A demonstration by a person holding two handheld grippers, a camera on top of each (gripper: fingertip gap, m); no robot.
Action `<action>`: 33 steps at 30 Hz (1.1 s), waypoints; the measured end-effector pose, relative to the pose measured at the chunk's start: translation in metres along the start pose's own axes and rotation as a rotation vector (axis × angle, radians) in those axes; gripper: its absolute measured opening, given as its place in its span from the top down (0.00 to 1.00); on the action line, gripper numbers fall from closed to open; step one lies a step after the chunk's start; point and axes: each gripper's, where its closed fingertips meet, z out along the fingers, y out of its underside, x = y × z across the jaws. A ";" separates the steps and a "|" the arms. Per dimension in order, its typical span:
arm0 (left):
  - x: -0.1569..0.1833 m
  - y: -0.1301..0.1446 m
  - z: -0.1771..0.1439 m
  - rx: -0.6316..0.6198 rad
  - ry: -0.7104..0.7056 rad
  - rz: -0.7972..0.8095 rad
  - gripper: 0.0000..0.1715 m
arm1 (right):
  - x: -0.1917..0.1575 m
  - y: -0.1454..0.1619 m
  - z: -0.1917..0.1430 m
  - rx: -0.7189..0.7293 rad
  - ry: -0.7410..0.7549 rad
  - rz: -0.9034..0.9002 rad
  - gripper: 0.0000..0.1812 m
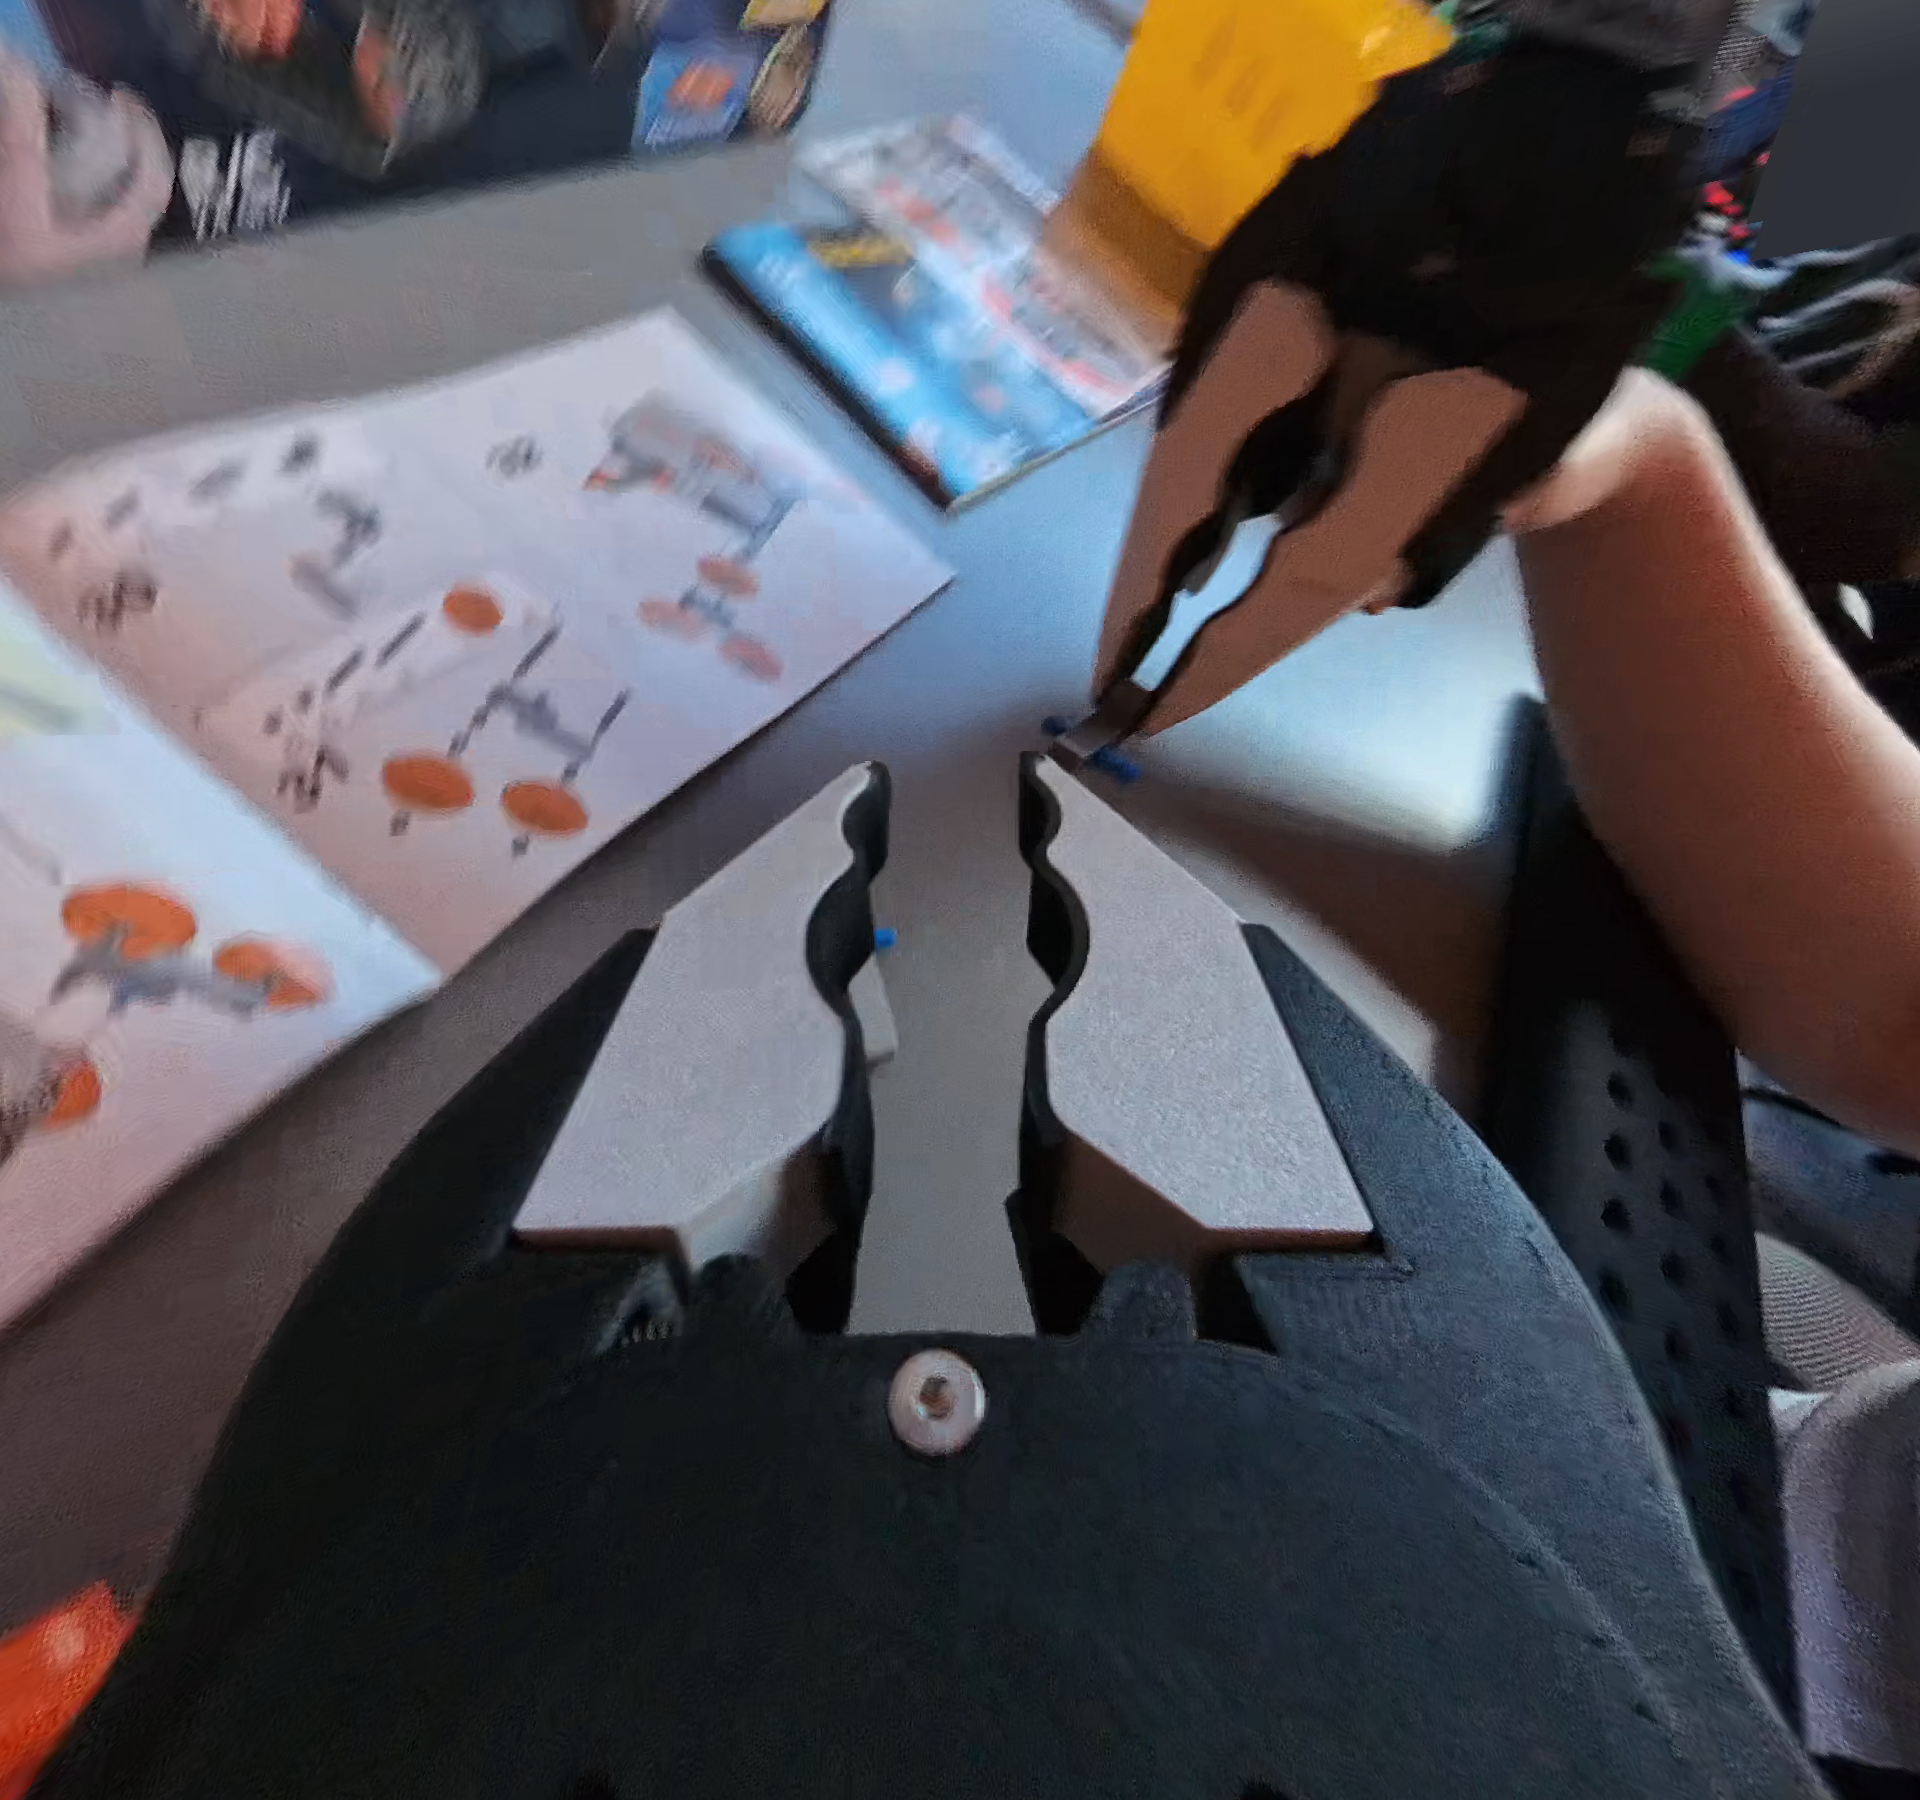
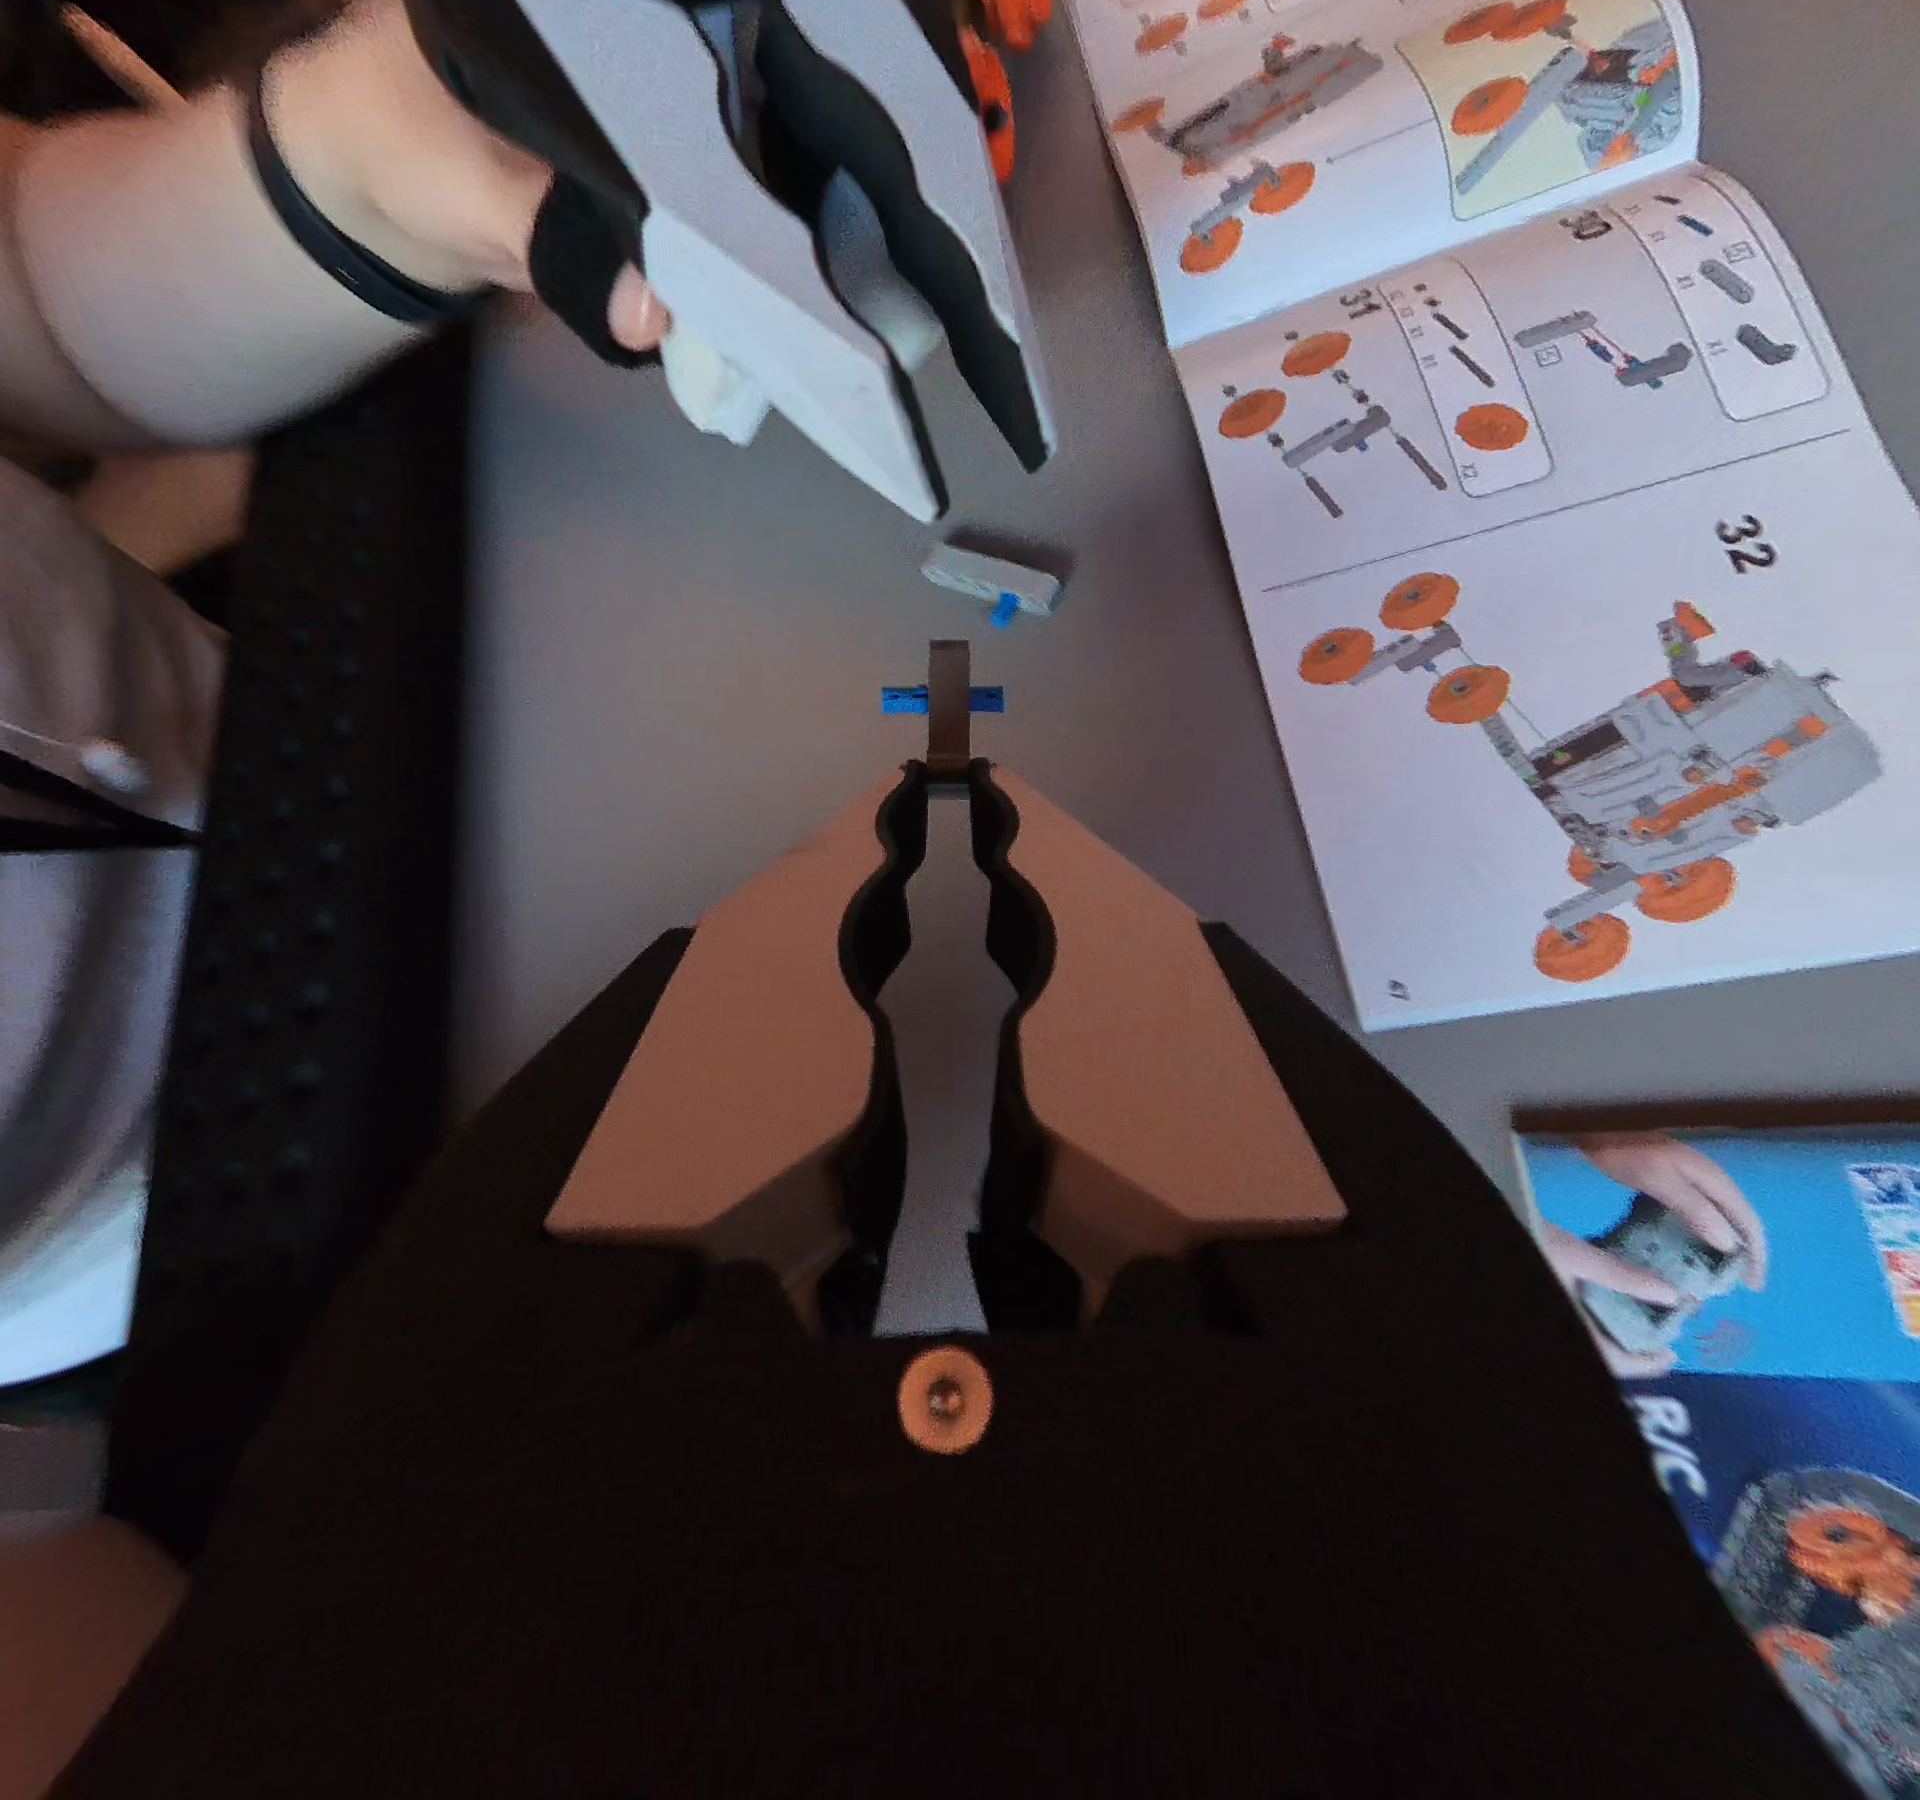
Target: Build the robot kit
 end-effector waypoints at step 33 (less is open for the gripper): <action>0.060 -0.040 -0.031 0.278 0.294 0.220 0.97 | -0.034 -0.070 -0.035 0.432 -0.094 -0.193 0.76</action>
